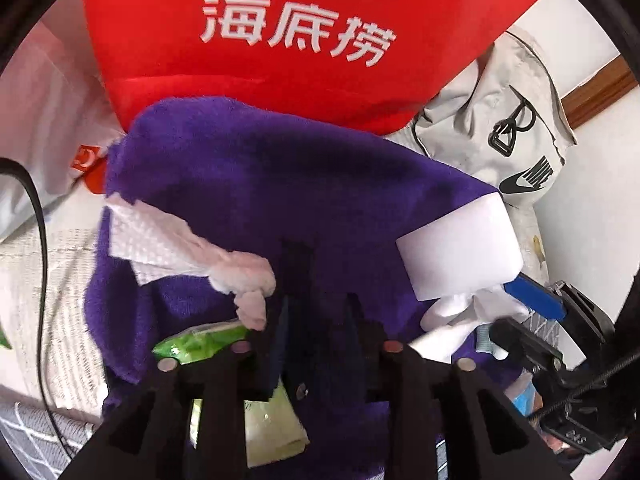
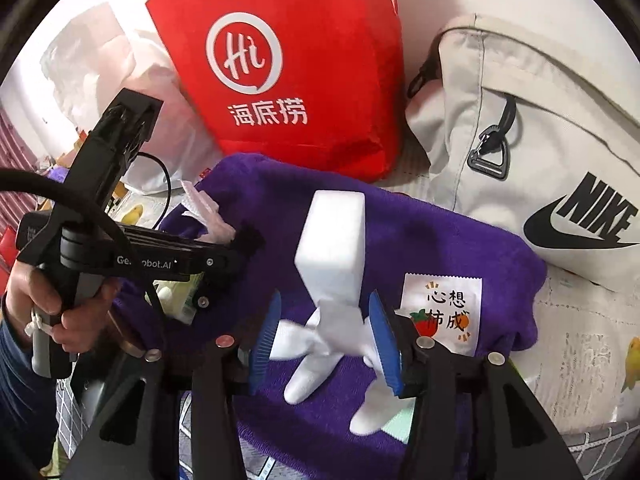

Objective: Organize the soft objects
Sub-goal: 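Lower the white foam block onto the purple towel and open the right tool, then move the right tool to the yellow mesh bag and close on it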

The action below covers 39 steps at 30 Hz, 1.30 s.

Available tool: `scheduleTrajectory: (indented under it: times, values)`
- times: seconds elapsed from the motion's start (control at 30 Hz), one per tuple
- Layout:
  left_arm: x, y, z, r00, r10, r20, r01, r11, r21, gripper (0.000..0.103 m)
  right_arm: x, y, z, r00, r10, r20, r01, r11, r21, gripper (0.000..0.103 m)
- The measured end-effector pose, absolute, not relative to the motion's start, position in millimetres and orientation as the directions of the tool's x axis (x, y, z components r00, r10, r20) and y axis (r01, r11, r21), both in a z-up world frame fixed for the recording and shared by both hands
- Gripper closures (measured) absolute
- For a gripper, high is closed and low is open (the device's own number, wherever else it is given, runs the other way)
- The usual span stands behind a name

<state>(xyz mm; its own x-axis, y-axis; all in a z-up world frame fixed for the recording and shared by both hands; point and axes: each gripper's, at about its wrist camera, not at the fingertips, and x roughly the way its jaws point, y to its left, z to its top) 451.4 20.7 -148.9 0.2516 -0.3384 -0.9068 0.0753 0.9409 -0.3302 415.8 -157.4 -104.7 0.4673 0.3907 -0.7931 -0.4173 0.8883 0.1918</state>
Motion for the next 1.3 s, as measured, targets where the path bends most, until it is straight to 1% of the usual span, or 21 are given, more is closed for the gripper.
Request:
scheduleTrajectory:
  times: [0.07,0.3,0.53,0.63,0.7,0.73,0.87,1.0,1.13,1.3]
  values:
    - [447,22,-142,0.259,-0.321,-0.911,0.073,0.947,-0.313,0.073,410,-157,-101,0.469,0.39,-0.792,-0.422,0.887,0.187,0.057]
    - [430,24,-115,0.287,-0.335,-0.898,0.076,0.942,-0.327,0.073,381,-165,-83,0.495,0.388,-0.777,-0.413,0.892,0.182,0.057]
    - [385,34,-88,0.318,-0.335,-0.887,0.083,0.942,-0.326,0.073,325,-166,-57,0.536,0.39,-0.749,-0.424,0.891,0.162,0.057]
    - [355,42,-75,0.35,-0.319,-0.881,0.092,0.947,-0.307,0.073,293,-162,-52,0.54,0.401,-0.74,-0.445,0.882,0.154,0.057]
    - [337,48,-69,0.369,-0.304,-0.878,0.096,0.952,-0.29,0.073,275,-155,-52,0.538,0.402,-0.741,-0.454,0.879,0.147,0.054]
    - [328,53,-67,0.378,-0.3,-0.876,0.096,0.954,-0.285,0.073,263,-153,-53,0.535,0.405,-0.741,-0.459,0.876,0.148,0.05]
    - [289,65,-62,0.406,-0.29,-0.866,0.09,0.956,-0.278,0.073,211,-140,-65,0.521,0.415,-0.746,-0.493,0.859,0.133,0.048]
    - [257,71,-66,0.419,-0.29,-0.861,0.092,0.956,-0.278,0.073,165,-128,-87,0.502,0.407,-0.763,-0.514,0.85,0.115,0.04]
    - [230,78,-77,0.415,-0.317,-0.852,0.09,0.947,-0.309,0.073,135,-113,-118,0.468,0.382,-0.797,-0.514,0.851,0.106,0.04]
    - [203,84,-90,0.409,-0.327,-0.852,0.096,0.944,-0.316,0.073,131,-105,-140,0.455,0.351,-0.818,-0.466,0.877,0.117,0.04]
